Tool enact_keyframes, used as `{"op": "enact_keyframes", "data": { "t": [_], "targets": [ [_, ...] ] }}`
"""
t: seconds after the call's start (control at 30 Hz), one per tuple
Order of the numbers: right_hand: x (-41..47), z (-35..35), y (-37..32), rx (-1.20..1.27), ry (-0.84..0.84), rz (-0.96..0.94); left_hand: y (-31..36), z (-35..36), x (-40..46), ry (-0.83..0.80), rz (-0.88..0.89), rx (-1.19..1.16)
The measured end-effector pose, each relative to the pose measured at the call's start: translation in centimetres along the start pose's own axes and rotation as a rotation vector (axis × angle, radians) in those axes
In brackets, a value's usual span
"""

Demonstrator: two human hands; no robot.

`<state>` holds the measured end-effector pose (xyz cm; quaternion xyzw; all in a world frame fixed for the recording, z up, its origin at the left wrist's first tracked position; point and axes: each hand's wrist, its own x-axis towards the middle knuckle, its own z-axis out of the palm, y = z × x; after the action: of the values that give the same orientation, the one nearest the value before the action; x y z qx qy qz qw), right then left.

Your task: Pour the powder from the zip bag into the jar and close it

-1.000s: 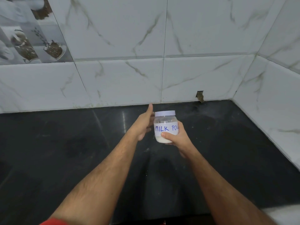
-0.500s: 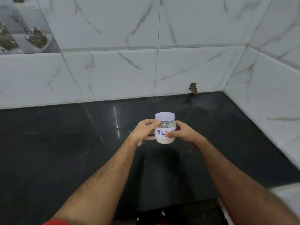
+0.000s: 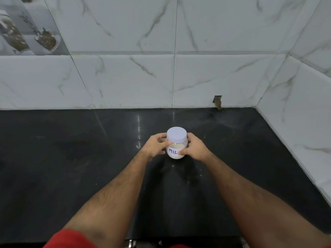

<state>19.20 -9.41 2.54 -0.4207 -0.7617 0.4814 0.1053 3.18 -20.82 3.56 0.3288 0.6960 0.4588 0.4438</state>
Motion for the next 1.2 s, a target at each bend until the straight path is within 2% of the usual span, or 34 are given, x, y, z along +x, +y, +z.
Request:
{"op": "enact_keyframes", "data": {
  "t": [0.23, 0.43, 0.9, 1.2],
  "targets": [
    [0.9, 0.2, 0.5, -0.05, 0.03, -0.067, -0.4, 1.3, 0.5, 0.118, 0.029, 0.054],
    [1.1, 1.0, 0.1, -0.094, 0.036, -0.11, -0.6, 1.0, 0.2, 0.143, 0.014, 0.073],
    [0.9, 1.9, -1.2, -0.216, 0.095, 0.021, 0.3, 0.9, 0.2, 0.001, -0.001, 0.21],
    [1.3, 2.1, -1.4, -0.228, 0.122, 0.111, -0.8, 0.9, 1.4, -0.048, 0.005, 0.21]
  ]
}}
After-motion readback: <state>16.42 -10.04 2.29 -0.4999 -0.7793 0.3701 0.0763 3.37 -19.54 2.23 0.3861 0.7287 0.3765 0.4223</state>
